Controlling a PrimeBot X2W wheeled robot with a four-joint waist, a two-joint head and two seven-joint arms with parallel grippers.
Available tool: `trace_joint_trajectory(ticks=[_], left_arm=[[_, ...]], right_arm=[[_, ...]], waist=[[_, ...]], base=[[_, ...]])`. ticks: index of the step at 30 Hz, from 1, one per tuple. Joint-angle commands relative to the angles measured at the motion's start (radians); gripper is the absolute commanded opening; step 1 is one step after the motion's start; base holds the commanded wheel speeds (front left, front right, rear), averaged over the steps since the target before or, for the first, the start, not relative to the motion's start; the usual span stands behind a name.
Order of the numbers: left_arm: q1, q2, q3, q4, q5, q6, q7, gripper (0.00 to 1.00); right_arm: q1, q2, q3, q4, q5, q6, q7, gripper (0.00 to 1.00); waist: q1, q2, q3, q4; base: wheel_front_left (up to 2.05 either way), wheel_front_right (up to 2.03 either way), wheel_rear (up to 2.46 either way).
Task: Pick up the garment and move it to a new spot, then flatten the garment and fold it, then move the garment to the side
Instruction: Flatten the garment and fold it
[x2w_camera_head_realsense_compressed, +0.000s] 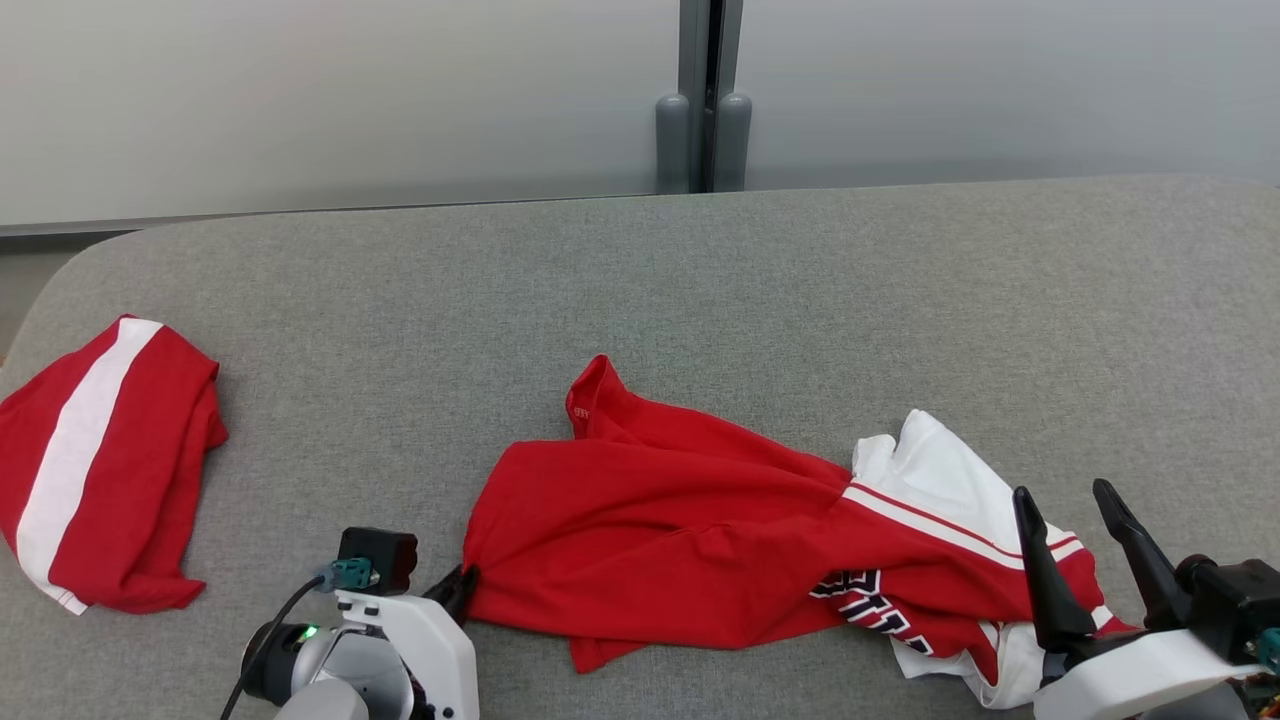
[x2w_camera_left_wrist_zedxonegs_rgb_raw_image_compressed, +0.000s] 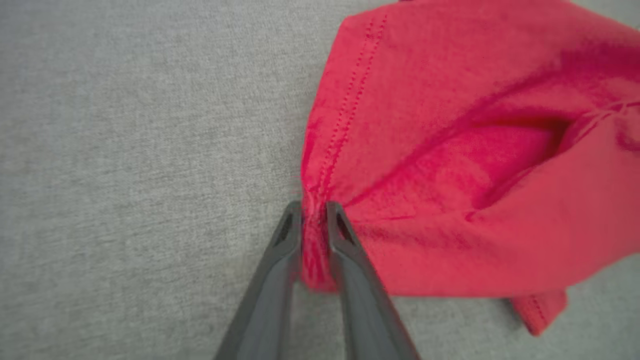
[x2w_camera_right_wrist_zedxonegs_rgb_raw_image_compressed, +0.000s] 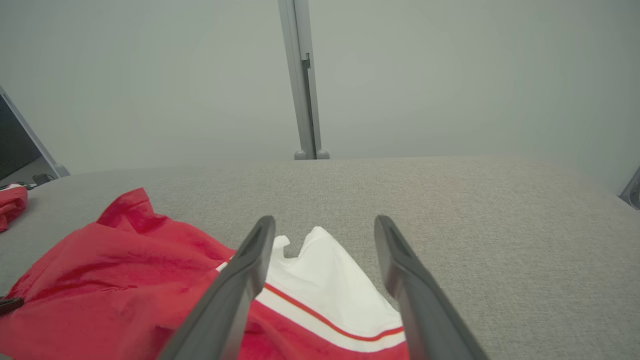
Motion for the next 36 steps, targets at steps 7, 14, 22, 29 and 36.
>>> trace_joint_trajectory(ticks=[7, 14, 22, 29, 36], left_arm=[[-0.025, 0.007, -0.009, 0.022, 0.008, -0.005, -0.042, 0.0], [-0.061, -0.003, -0.017, 0.01, 0.015, -0.001, -0.069, 0.0], [-0.12, -0.029, -0.037, 0.0, 0.02, -0.009, -0.1, 0.0], [-0.138, -0.035, -0.046, 0.024, 0.014, -0.015, -0.127, 0.0], [-0.143, -0.028, -0.04, 0.026, 0.009, -0.006, -0.158, 0.0]], right_arm=[[-0.03, -0.011, -0.041, 0.031, 0.032, 0.0, -0.007, 1.0], [-0.151, -0.07, -0.094, 0.143, 0.065, 0.0, 0.009, 1.0], [-0.37, -0.166, 0.048, 0.378, 0.115, 0.0, 0.067, 1.0], [-0.478, -0.226, 0.229, 0.552, 0.202, 0.0, 0.197, 1.0], [-0.524, -0.254, 0.323, 0.642, 0.29, 0.0, 0.274, 0.0]], waist=[[0.0, 0.0, -0.004, 0.007], [0.0, 0.0, 0.038, 0.032], [0.0, 0.0, 0.122, 0.078], [0.0, 0.0, 0.136, 0.095], [0.0, 0.0, 0.144, 0.102]], base=[[0.0, 0.0, 0.0], [0.0, 0.0, 0.0], [0.0, 0.0, 0.0], [0.0, 0.0, 0.0], [0.0, 0.0, 0.0]])
